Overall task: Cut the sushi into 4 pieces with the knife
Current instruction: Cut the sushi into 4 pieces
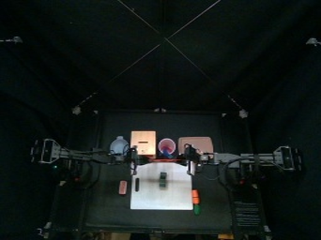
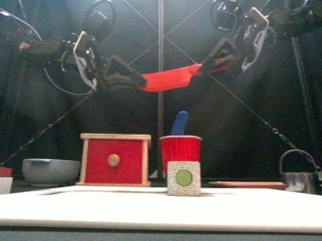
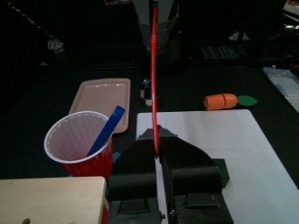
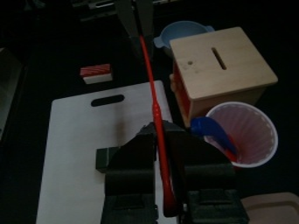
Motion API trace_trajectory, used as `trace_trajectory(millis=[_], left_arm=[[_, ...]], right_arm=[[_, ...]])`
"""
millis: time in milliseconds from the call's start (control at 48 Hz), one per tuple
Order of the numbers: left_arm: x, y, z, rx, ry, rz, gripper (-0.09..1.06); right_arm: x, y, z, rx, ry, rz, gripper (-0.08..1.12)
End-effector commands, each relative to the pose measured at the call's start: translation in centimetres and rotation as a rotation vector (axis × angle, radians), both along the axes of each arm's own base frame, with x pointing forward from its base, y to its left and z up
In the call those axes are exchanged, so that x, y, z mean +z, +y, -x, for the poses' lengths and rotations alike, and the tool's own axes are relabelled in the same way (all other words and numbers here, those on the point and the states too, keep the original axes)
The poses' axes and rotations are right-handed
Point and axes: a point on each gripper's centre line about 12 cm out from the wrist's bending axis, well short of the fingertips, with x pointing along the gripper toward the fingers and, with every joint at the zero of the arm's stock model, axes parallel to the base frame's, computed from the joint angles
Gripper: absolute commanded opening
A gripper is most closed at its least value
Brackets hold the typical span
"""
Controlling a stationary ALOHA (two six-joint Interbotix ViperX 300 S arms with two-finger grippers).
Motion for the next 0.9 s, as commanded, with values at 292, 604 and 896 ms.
trace_trajectory(millis=[292, 604, 896], left_arm=[[-1.5, -0.1, -0.5, -0.022, -0.007, -0.016, 0.14], [-3.6, -0.1, -1.1, -0.012, 0.027, 0.014, 0.13], [-5.3, -0.8, -1.4, 0.016, 0.003, 0.082, 0.12]], right_arm=[[-2.8, 0.8, -0.5, 0.012, 0.076, -0.043, 0.22], [-5.4, 1.3, -1.1, 0.019, 0.160, -0.064, 0.21], [-6.9, 2.8, -1.3, 0.040, 0.205, -0.107, 0.21]])
